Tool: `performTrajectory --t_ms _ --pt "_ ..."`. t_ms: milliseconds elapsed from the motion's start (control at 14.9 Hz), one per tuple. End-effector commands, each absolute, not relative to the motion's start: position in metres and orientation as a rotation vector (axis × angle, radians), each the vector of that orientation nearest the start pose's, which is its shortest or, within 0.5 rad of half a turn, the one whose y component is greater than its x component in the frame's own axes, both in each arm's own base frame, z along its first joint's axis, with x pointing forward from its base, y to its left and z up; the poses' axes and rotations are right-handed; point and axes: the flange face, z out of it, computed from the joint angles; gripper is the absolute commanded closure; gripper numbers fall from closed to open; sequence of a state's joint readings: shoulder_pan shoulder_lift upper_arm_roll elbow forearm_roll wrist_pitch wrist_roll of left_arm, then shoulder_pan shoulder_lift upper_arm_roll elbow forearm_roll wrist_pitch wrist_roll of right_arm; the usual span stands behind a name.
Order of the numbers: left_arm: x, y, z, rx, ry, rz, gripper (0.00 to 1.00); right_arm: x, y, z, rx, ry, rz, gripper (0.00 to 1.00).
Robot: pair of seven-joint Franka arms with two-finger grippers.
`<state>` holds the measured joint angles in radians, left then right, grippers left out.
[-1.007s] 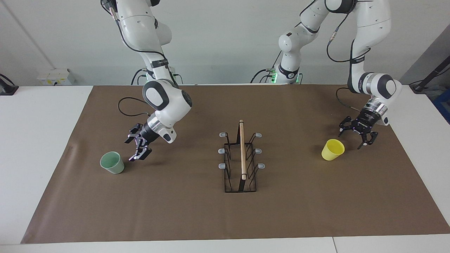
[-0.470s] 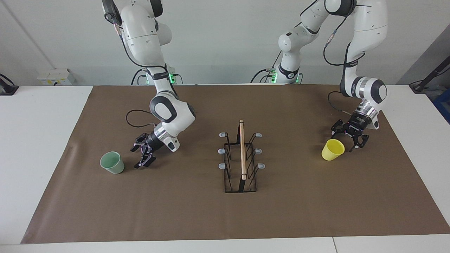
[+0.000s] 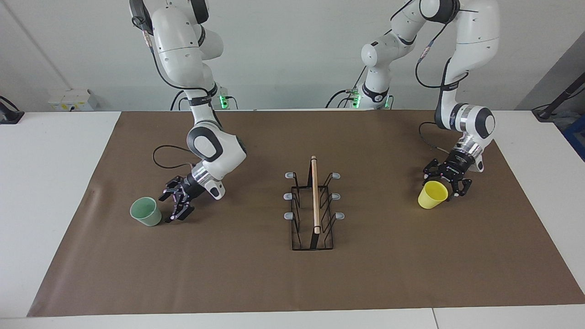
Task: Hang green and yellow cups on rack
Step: 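Grasp the yellow cup with the left gripper while the right gripper grasps the green cup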
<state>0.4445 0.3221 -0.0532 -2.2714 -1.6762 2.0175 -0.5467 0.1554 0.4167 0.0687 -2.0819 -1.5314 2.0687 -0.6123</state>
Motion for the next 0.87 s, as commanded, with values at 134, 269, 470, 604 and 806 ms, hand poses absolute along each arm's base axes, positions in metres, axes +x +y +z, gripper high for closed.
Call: performTrajectory --t_ms 134,269,470,604,806 --pt "0.507 0.127 0.209 0.796 1.745 -0.525 0.0 0.577 0.045 0.217 1.119 1.723 -0.54 0.0" --pt "0.507 0.125 0.207 0.796 1.75 -0.521 0.0 0.579 0.028 0.217 1.103 1.704 -0.538 0.0" --pt "0.509 0.127 0.204 0.795 1.764 -0.509 0.0 0.581 0.005 0.213 1.081 1.704 -0.512 0.0" --pt "0.514 0.123 0.203 0.797 1.764 -0.507 0.0 0.582 -0.004 0.211 1.061 1.717 -0.502 0.0" --pt "0.521 0.118 0.203 0.777 1.769 -0.494 0.0 0.585 -0.007 0.213 1.03 1.727 -0.495 1.0"
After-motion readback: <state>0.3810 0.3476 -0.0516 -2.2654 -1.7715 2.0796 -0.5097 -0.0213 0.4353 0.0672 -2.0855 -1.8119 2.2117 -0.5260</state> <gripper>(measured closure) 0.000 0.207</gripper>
